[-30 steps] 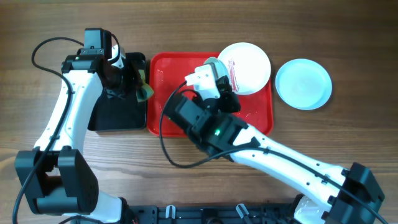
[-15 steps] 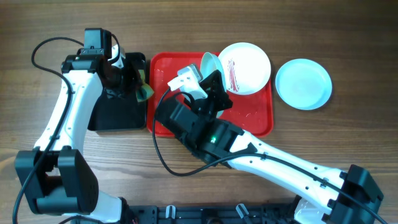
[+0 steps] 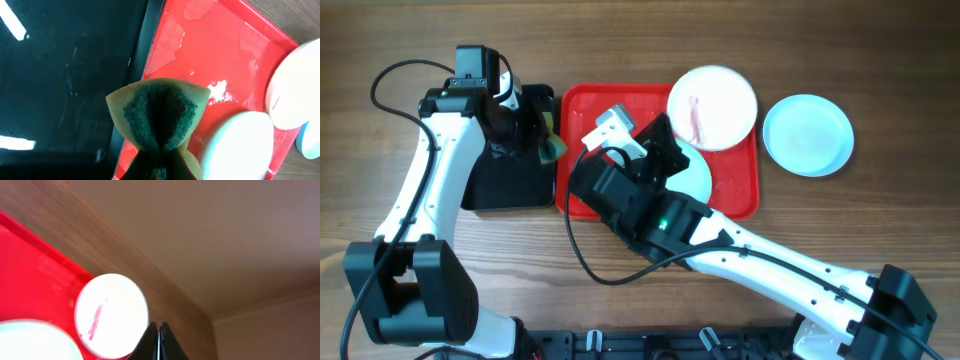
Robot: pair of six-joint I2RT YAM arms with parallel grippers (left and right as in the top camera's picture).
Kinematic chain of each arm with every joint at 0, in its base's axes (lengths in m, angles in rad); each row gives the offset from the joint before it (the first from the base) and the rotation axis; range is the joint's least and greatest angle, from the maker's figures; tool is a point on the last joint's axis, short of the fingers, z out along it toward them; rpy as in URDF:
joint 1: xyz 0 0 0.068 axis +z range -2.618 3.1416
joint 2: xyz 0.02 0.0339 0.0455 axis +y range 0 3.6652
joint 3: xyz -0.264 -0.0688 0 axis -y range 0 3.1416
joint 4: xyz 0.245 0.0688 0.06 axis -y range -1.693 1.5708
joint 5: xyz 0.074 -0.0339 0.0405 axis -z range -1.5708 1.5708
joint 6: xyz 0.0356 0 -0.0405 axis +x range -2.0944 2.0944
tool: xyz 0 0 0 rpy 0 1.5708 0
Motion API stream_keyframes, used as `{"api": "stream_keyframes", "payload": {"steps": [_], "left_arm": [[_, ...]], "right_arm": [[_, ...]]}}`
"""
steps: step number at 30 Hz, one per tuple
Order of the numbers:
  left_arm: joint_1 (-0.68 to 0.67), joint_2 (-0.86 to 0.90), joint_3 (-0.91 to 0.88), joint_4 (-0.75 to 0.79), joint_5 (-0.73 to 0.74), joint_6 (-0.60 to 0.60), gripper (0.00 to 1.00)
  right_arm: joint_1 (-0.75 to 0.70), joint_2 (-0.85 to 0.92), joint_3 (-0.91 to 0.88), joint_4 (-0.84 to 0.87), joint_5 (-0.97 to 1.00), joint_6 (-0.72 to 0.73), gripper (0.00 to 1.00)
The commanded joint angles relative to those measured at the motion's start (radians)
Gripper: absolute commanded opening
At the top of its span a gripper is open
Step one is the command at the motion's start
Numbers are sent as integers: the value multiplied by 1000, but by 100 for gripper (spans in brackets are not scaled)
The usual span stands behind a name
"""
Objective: Clean dirty plates on tray and stack at the side
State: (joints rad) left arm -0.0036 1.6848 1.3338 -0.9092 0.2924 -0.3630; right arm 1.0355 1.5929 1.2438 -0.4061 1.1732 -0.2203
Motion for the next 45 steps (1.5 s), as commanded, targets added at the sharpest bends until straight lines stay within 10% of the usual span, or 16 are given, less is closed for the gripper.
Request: {"api": "stream_keyframes", "payload": {"steps": [1,7,11,16,23,45], "left_arm": [[4,-3,7,2,-6,15,4],[4,-3,7,2,-6,16,4],[4,-3,7,2,-6,16,4],[4,-3,7,3,-6,16,4],[4,-3,7,3,-6,16,4],[4,-3,7,2,-7,16,4]], "right_arm": [[-8,-26,-2,-20,-127,134,4],[-103,-26,-2,-135,-459,473,6],[-264,-26,-1,-200,-881,565,45],[-526,-26,-2,-322,-1271,639,52],[-724,80,-2,-470,-1485,529,54],[-710,332,-19,-473,-1545,588,32]]}}
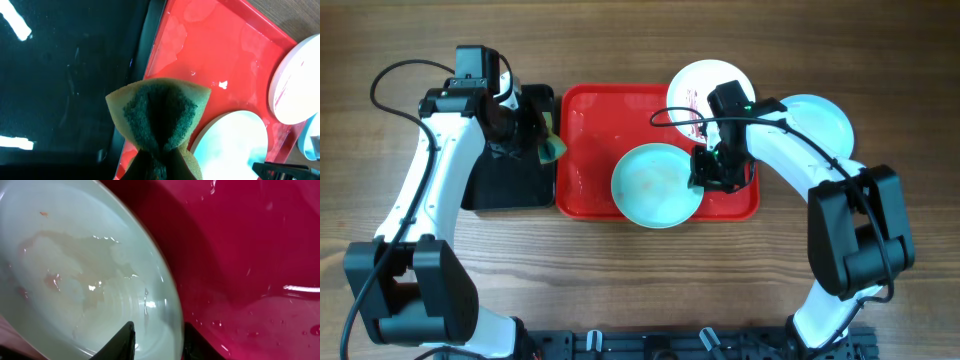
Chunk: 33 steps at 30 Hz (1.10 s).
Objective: Clean dirty plates on tray and stack at the side
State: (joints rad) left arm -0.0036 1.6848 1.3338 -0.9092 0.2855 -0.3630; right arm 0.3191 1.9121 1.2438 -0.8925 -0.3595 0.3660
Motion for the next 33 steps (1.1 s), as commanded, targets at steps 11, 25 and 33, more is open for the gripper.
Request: {"api": "stream_keyframes", "payload": {"steps": [11,25,33], "left_arm": [[4,-3,7,2,0,16,4],[4,-3,7,3,-11,16,4],[4,-3,7,3,-11,16,4]], "right_arm": [[35,13,-77,80,-4,12,4],[89,-288,-27,95,257,1,4],[268,-471,-25,119,846,1,4]]}}
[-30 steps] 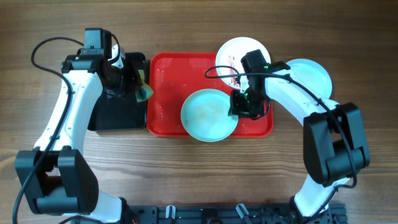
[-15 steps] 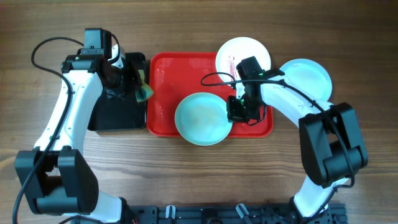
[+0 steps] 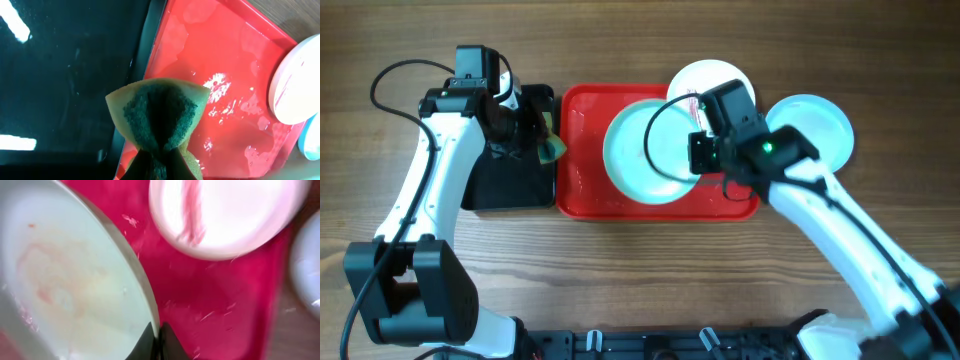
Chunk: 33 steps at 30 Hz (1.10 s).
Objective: Clean dirty plates on tray and stack at the side
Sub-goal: 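Carry the light-blue plate right and stack it on the cleaned plate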
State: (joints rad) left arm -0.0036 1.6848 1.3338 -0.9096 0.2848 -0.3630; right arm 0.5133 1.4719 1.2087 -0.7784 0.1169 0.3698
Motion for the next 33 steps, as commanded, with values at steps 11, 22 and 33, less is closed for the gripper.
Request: {"api": "stream_keyframes", "payload": {"steps": [11,22,33], "left_arm": [[4,-3,7,3,-10,16,4],[4,-3,7,3,-10,15,4],[4,-3,7,3,-10,16,4]], "right_arm": [[348,-23,10,124,979,-119,4],[440,-23,10,391,1173,-496,4],[443,-23,10,404,1173,-508,4]]}}
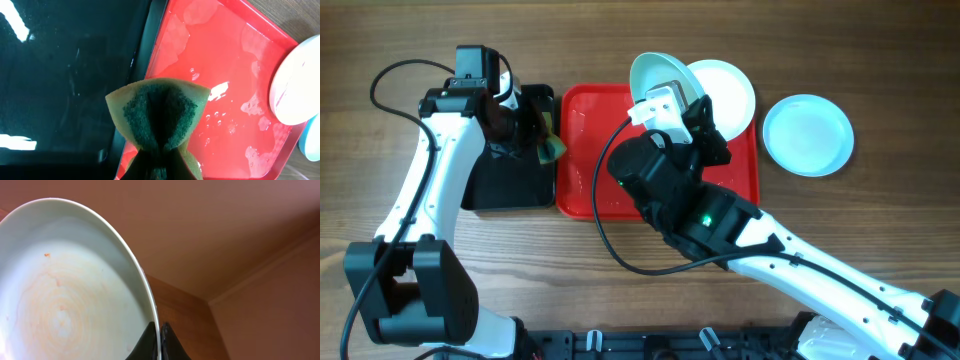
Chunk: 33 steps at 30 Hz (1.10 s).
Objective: Clean dirty plates on tray and stack at the side
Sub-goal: 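Carry the light-blue plate right and stack it on the cleaned plate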
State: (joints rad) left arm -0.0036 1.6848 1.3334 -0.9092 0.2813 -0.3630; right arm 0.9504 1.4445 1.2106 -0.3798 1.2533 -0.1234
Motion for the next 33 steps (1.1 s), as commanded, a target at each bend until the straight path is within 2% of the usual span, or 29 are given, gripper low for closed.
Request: {"api": "stream_keyframes", "payload": {"steps": [1,7,9,12,17,19,24,33], "left_arm": [[4,-3,8,2,-6,15,4],[4,-3,8,2,-6,15,4],[3,-3,8,2,-6,15,4],[-1,-3,8,2,-6,15,4],[-6,-3,8,3,-6,16,4],[-5,-3,8,4,-6,16,4],[-5,-3,8,6,-6,16,4],[-5,-3,8,6,-6,16,4]], "right_arm": [[6,5,8,5,37,-15,4],[6,5,8,0,20,2,4],[6,5,8,-33,-19,48,4],[0,5,8,-152,-141,189,4],[-49,5,8,-354,-450,504,4],[-82,5,7,-385,-587,569,4],[-183,5,8,-365,-872,595,4],[-454,5,8,-332,-1214,594,4]]}}
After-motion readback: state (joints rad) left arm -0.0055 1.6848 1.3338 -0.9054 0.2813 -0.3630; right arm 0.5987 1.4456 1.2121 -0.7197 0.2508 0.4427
